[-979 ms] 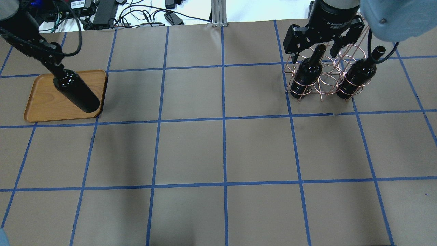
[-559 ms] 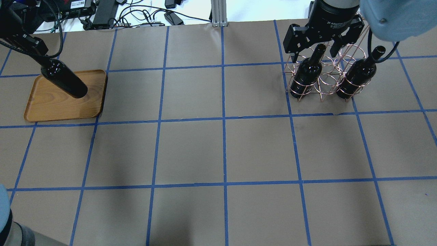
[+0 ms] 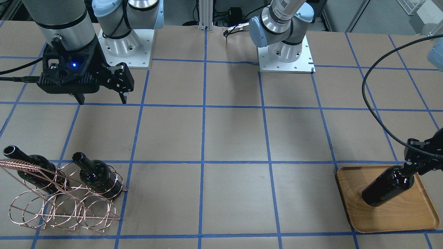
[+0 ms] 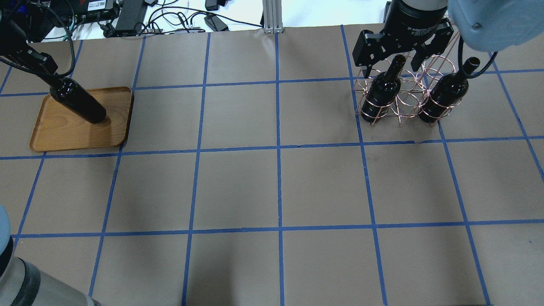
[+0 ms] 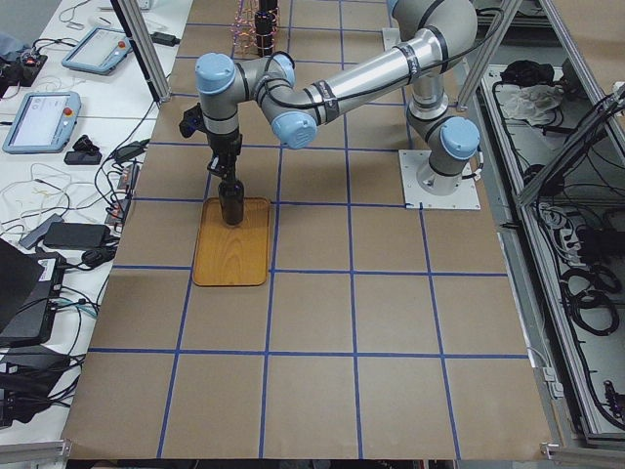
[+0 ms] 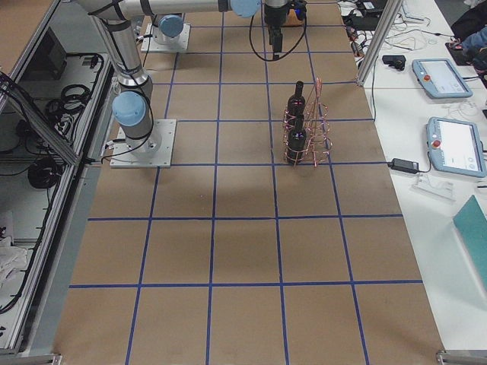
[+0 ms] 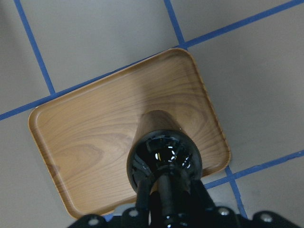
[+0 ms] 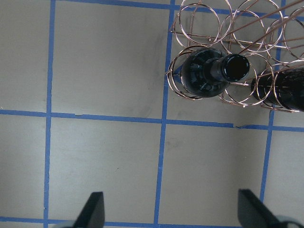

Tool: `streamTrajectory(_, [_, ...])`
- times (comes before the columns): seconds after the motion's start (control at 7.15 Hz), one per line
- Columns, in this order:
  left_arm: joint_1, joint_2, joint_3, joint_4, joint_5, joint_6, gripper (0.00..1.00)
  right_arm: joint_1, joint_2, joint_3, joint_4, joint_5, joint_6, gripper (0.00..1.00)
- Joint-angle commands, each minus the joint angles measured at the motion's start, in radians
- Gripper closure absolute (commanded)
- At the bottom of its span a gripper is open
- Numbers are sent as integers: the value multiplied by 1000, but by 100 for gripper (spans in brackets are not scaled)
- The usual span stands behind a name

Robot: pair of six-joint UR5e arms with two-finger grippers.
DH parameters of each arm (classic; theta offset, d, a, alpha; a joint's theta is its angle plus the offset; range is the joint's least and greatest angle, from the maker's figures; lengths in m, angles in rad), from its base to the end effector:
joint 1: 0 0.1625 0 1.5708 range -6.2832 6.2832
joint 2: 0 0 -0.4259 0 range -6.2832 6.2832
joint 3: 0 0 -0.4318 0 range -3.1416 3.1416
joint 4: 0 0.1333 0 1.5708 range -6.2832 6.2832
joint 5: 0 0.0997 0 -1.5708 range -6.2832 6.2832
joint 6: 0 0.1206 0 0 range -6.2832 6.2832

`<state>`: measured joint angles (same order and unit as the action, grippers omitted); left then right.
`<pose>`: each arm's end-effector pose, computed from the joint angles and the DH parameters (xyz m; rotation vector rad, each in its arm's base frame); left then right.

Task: Take wine from basket and place on tray
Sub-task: 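Lower the bottle upright onto the wooden tray with the left gripper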

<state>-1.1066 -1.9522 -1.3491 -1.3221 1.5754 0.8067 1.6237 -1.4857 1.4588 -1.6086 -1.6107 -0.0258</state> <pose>0.1924 -0.6808 0.3779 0.5251 3.0382 -0.1063 0.1587 -0.5675 0.4847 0.1200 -3.0986 0.1012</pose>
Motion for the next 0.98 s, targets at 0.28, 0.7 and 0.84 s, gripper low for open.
streamTrajectory(0.28, [4, -2, -13, -5, 3, -30, 100, 1, 1, 0, -1, 0, 1, 0])
streamTrajectory(0.7, [14, -4, -15, -3, -44, -47, 0, 1, 1, 0, -1, 0, 1, 0])
streamTrajectory(0.84, [22, -4, -15, -5, -43, -49, 0, 1, 1, 0, -5, 1, 0, 0])
